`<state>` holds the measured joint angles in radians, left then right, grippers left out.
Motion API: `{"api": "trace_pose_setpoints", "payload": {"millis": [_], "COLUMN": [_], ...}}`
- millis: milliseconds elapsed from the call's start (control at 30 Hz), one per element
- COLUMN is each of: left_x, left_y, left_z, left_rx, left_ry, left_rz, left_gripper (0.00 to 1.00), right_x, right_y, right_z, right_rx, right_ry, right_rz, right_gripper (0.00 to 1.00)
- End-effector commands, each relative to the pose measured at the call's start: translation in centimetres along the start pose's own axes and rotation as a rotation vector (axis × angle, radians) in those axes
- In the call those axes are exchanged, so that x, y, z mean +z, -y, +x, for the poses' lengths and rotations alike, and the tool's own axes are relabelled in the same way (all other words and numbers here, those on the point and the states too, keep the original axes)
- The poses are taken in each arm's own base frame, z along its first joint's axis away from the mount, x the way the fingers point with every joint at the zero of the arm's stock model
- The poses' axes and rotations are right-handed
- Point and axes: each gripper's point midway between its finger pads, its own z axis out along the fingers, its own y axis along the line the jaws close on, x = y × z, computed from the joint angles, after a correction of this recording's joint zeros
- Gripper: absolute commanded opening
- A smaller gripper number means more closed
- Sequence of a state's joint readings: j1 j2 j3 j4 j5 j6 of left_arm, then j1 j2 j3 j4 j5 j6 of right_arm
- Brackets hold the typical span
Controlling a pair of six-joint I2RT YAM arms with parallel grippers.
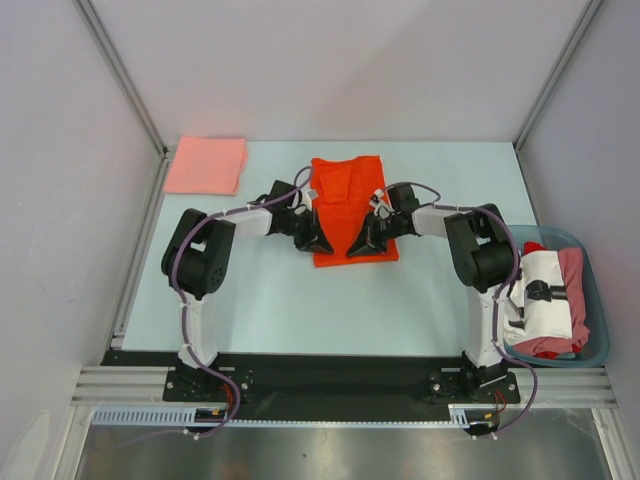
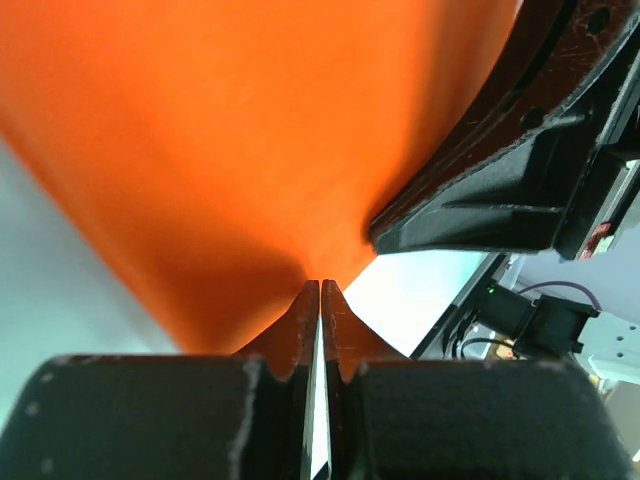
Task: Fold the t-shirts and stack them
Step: Fold the tshirt
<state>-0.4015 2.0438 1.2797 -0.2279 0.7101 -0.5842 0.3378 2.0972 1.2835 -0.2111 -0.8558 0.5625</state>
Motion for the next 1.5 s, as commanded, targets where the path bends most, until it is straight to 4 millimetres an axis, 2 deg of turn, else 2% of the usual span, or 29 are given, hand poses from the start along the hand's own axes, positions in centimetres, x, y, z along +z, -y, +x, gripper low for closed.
{"api": "trace_pose_setpoints", "payload": {"millis": [0, 167, 300, 500, 733, 800, 833, 900, 1000, 1033, 1067, 1100, 1133, 1167, 1233, 1267, 1300, 1333, 1367, 1400, 1433, 1467], "left_x": [0.7, 1.3, 1.2, 1.0, 0.2, -0.1, -0.4, -0.8, -2.2, -3.2, -3.9, -4.4, -5.2, -6.4, -7.6, -8.0, -8.7, -9.0, -9.2, -9.6, -9.8, -9.9], "left_y": [-1.6, -3.7, -4.5, -5.8, -7.0, -7.3, -7.1, -6.9, -5.5, -4.2, -3.6, -3.0, -2.8, -1.6, -1.0, -0.8, -0.1, 0.0, 0.0, 0.3, 0.4, 0.3], "left_z": [1.1, 2.9, 3.3, 3.6, 4.3, 4.6, 4.5, 4.5, 3.9, 3.1, 2.9, 2.6, 2.1, 1.7, 1.1, 1.2, 1.0, 1.0, 1.1, 1.2, 1.2, 1.4], "left_rx": [-0.010, -0.033, -0.033, -0.041, -0.038, -0.040, -0.026, -0.015, 0.037, 0.080, 0.093, 0.118, 0.152, 0.183, 0.219, 0.225, 0.239, 0.243, 0.244, 0.250, 0.251, 0.252], "left_ry": [-0.025, -0.061, -0.064, -0.067, -0.068, -0.072, -0.071, -0.071, -0.050, -0.017, -0.010, 0.006, 0.036, 0.070, 0.111, 0.117, 0.138, 0.144, 0.147, 0.157, 0.161, 0.163], "left_rz": [-0.008, -0.045, -0.074, -0.101, -0.126, -0.138, -0.135, -0.144, -0.156, -0.150, -0.160, -0.168, -0.199, -0.202, -0.230, -0.240, -0.241, -0.245, -0.250, -0.249, -0.250, -0.255], "left_gripper": [0.06, 0.04, 0.04, 0.03, 0.02, 0.02, 0.02, 0.03, 0.06, 0.08, 0.10, 0.12, 0.19, 0.23, 0.31, 0.32, 0.32, 0.33, 0.33, 0.33, 0.33, 0.33], "right_x": [-0.1, -0.9, -2.1, -5.3, -9.0, -9.2, -10.4, -10.9, -12.6, -13.8, -14.5, -15.6, -17.4, -17.3, -19.3, -19.7, -19.7, -20.0, -20.6, -20.3, -20.7, -21.3], "right_y": [0.7, 2.4, 3.9, 6.7, 9.1, 9.5, 10.8, 11.2, 10.2, 9.0, 8.7, 7.4, 5.7, 4.4, 1.2, 0.3, -1.1, -1.6, -2.7, -3.8, -3.9, -5.0], "right_z": [0.8, 1.4, 1.5, 1.1, 0.5, 0.9, 0.3, 1.0, 0.4, -0.1, -0.5, -1.1, -1.9, -2.0, -2.9, -3.1, -3.0, -3.1, -2.9, -2.7, -2.8, -2.6], "right_rx": [-0.033, 0.001, 0.015, 0.064, 0.127, 0.141, 0.152, 0.177, 0.122, 0.072, 0.016, -0.020, -0.082, -0.146, -0.251, -0.279, -0.321, -0.336, -0.364, -0.394, -0.404, -0.428], "right_ry": [-0.017, -0.010, 0.006, 0.062, 0.160, 0.153, 0.187, 0.170, 0.194, 0.225, 0.247, 0.267, 0.327, 0.338, 0.422, 0.442, 0.454, 0.472, 0.497, 0.503, 0.527, 0.562], "right_rz": [-0.040, -0.060, -0.067, -0.038, -0.010, 0.030, 0.065, 0.108, 0.182, 0.205, 0.277, 0.312, 0.340, 0.391, 0.434, 0.448, 0.452, 0.473, 0.476, 0.477, 0.511, 0.517], "right_gripper": [0.00, 0.00, 0.00, 0.00, 0.00, 0.00, 0.00, 0.00, 0.00, 0.00, 0.00, 0.00, 0.00, 0.00, 0.06, 0.12, 0.25, 0.32, 0.44, 0.53, 0.96, 1.00]}}
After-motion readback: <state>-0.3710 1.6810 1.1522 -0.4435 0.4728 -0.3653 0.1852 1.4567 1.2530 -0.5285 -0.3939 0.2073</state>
